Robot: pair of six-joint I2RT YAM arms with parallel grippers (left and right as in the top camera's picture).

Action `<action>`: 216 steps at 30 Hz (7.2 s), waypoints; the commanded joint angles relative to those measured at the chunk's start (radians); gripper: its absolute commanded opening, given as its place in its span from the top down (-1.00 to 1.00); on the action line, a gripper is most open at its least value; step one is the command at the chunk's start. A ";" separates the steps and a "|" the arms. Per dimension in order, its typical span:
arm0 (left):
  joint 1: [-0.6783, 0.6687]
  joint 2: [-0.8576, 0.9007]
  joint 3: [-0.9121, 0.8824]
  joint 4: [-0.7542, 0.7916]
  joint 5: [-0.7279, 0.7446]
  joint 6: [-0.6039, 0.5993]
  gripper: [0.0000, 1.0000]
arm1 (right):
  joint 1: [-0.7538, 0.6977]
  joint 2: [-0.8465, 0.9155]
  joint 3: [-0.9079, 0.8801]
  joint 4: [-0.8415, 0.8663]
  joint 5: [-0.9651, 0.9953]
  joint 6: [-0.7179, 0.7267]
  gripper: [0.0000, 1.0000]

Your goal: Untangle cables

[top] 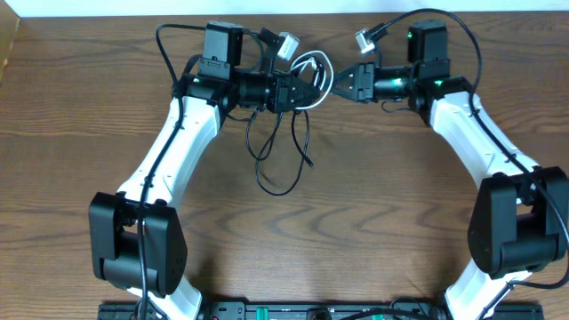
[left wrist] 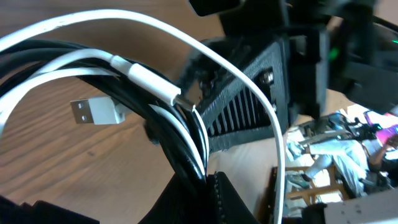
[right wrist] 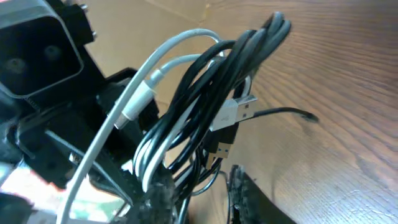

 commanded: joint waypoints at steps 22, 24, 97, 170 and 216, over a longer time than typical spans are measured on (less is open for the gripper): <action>-0.025 -0.005 0.010 0.012 0.088 0.022 0.85 | -0.065 0.003 0.011 -0.140 0.036 -0.118 0.50; -0.025 -0.005 0.010 0.012 0.088 0.038 0.85 | -0.084 0.003 0.011 -0.126 -0.047 -0.118 0.50; -0.047 -0.005 0.000 0.011 -0.096 0.002 0.85 | -0.052 0.003 0.011 -0.473 0.647 -0.247 0.47; -0.047 -0.005 -0.006 -0.012 -0.035 0.108 0.85 | -0.035 0.003 0.011 -0.167 0.145 0.101 0.72; -0.047 -0.005 -0.006 -0.015 -0.035 0.111 0.85 | -0.093 0.003 0.011 -0.195 0.038 0.047 0.35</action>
